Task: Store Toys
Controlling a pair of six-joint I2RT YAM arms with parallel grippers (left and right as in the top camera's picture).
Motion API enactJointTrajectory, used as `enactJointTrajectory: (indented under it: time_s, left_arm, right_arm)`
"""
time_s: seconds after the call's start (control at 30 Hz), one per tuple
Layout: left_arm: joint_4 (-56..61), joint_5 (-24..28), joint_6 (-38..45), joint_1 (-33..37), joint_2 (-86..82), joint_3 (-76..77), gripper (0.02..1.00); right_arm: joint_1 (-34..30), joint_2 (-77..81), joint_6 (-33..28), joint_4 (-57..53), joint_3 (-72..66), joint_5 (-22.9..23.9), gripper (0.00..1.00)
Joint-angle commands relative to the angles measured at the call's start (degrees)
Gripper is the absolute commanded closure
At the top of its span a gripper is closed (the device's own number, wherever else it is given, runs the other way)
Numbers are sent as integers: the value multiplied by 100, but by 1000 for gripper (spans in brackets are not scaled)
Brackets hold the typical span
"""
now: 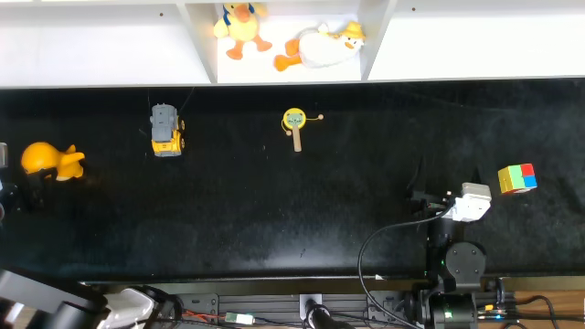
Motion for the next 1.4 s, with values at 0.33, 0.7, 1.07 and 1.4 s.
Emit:
enactJointTrajectory:
  time_s: [0.33,0.7,1.07,1.4]
  left_arm:
    - [238,-264,-162,-326,181,131,20]
    - [236,-651,-323,-424,181,131,176]
    - [295,-754,-321,-424,181,131,706]
    - [348,-295,-365,-474,72,129,842]
  right_arm:
    - [-4,-46,-15,28,-72,-24,7]
    - [-4,-46,-15,28,-72,-24,7]
    - [-4,-46,-15,28,-72,-24,5]
    - [-4,-46,-15,28,-72,-24,5]
